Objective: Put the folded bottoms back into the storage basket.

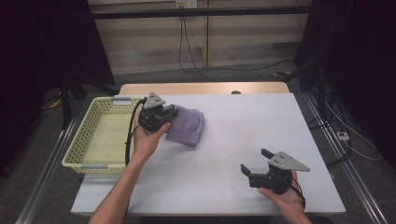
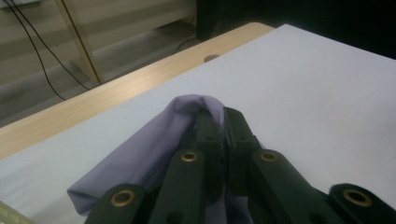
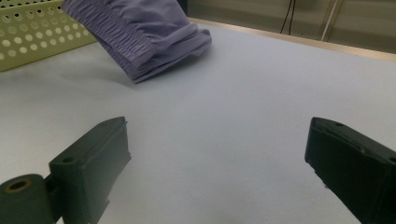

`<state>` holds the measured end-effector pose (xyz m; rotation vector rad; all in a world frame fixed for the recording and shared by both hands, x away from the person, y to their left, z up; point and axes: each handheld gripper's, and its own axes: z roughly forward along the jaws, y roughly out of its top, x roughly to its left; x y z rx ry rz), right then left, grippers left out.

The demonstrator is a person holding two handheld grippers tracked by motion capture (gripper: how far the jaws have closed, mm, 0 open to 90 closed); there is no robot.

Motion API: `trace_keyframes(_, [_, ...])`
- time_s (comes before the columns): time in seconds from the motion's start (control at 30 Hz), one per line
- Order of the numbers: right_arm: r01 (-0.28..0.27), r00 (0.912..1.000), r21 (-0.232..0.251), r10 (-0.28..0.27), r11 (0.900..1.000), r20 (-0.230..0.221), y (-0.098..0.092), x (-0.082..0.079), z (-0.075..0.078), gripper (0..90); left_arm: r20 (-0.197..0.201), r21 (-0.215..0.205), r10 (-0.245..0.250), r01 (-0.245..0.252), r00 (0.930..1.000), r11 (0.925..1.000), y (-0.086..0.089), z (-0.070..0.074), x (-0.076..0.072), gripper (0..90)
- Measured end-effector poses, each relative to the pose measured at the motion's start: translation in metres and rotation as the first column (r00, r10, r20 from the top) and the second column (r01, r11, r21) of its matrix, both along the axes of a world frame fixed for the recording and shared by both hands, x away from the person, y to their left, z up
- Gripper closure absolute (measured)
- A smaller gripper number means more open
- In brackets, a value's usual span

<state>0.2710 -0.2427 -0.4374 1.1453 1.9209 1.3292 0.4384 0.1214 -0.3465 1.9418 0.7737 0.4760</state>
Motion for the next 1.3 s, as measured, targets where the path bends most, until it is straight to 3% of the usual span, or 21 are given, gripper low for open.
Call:
trace_keyframes(0.23, [-0.003, 1.0, -0.003, 0.003, 1.0, -0.001, 0.0, 0.001, 0.0, 6.0, 0.045, -0.003, 0.004, -0.003, 0.999, 1.0, 0.0, 0.014, -0.009, 86.6])
trace_keyframes(0.5, [-0.004, 1.0, -0.003, 0.004, 1.0, 0.001, 0.0, 0.001, 0.0, 5.9, 0.049, -0.04, 0.015, -0.013, 0.9987, 0.9991, 0.012, 0.022, -0.009, 86.6])
trace_keyframes(0.6, [-0.004, 1.0, -0.004, 0.004, 1.0, 0.002, 0.001, 0.001, 0.0, 6.0, 0.047, -0.044, 0.045, -0.043, 0.9979, 0.9981, 0.016, 0.025, -0.01, 86.6])
trace_keyframes(0.9, [-0.005, 1.0, -0.006, 0.005, 1.0, 0.003, 0.001, 0.001, 0.0, 5.9, 0.08, -0.077, 0.065, -0.059, 0.9947, 0.9953, 0.03, 0.039, -0.015, 86.6])
trace_keyframes(1.17, [-0.006, 1.0, -0.006, 0.006, 1.0, 0.001, 0.001, 0.001, 0.0, 5.9, 0.134, -0.056, 0.08, -0.073, 0.9878, 0.9957, 0.038, 0.05, -0.021, 86.6])
trace_keyframes(1.3, [-0.006, 1.0, -0.006, 0.006, 1.0, 0.001, 0.001, 0.001, 0.0, 5.9, 0.138, -0.071, 0.081, -0.072, 0.9871, 0.9949, 0.04, 0.053, -0.023, 86.6])
